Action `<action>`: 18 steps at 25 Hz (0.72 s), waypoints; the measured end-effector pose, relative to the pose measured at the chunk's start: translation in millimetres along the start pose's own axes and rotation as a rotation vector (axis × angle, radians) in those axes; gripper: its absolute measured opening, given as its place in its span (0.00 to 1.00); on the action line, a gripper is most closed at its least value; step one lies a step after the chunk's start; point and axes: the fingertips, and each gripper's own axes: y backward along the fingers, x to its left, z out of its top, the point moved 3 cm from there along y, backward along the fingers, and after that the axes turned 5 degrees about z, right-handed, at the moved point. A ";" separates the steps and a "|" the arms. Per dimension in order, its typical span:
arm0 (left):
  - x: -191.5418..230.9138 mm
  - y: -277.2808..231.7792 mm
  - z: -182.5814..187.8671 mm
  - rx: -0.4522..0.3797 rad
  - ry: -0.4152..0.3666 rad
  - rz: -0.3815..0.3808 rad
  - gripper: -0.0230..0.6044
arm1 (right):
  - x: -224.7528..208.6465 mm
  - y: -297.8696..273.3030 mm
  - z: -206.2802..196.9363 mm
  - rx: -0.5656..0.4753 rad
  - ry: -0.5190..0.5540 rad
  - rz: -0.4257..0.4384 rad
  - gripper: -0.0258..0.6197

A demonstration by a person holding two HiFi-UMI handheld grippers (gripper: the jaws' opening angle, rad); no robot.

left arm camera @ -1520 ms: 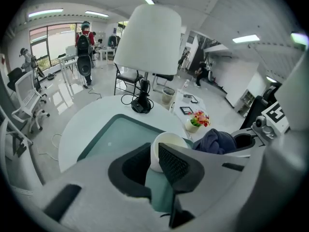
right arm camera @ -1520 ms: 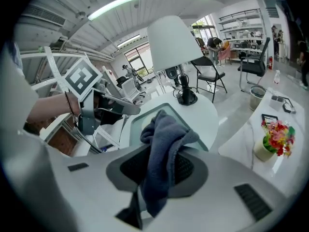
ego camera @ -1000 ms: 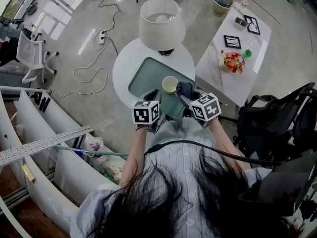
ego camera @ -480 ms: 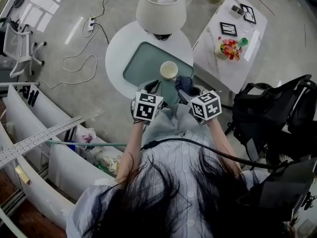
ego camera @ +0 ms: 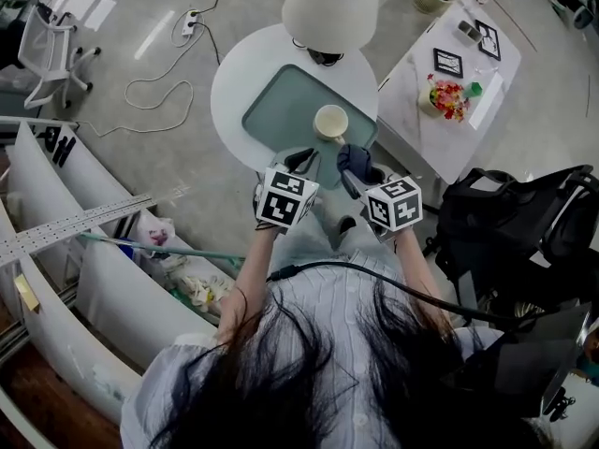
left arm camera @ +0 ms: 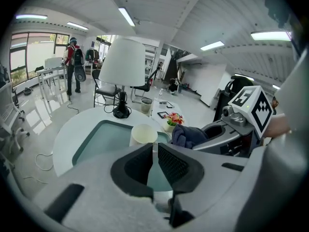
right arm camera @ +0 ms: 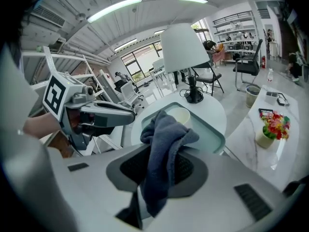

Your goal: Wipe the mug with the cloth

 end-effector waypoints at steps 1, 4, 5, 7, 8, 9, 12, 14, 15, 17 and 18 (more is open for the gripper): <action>-1.2 2.3 -0.5 -0.004 0.005 0.009 0.11 | 1.4 1.9 -2.6 0.000 0.003 0.009 0.18; -11.8 9.2 -1.1 -0.021 0.029 0.034 0.11 | 3.6 12.8 -13.4 -0.003 0.013 0.035 0.18; -17.8 12.2 -1.9 -0.027 0.037 0.042 0.11 | 3.8 18.0 -18.4 -0.003 0.013 0.040 0.18; -31.5 21.4 -5.3 -0.039 0.054 0.062 0.11 | 3.9 28.6 -29.1 0.000 0.011 0.042 0.18; -38.2 27.1 -8.1 -0.045 0.061 0.074 0.11 | 4.5 33.5 -34.1 0.001 0.010 0.043 0.18; -45.1 32.7 -11.3 -0.051 0.067 0.087 0.11 | 5.4 38.3 -38.5 -0.001 0.012 0.046 0.18; -67.0 43.9 -21.3 -0.061 0.083 0.122 0.11 | 7.8 54.5 -49.9 -0.010 0.039 0.063 0.18; -82.0 49.7 -28.3 -0.069 0.100 0.151 0.11 | 9.6 65.9 -57.9 -0.016 0.056 0.076 0.18; -89.2 53.3 -31.4 -0.076 0.108 0.167 0.11 | 11.4 71.3 -61.6 -0.019 0.062 0.085 0.18; -103.4 61.7 -36.5 -0.091 0.117 0.193 0.11 | 16.3 81.2 -68.1 -0.025 0.079 0.106 0.18; -110.4 65.8 -38.7 -0.098 0.119 0.202 0.11 | 18.6 85.6 -71.1 -0.027 0.089 0.115 0.18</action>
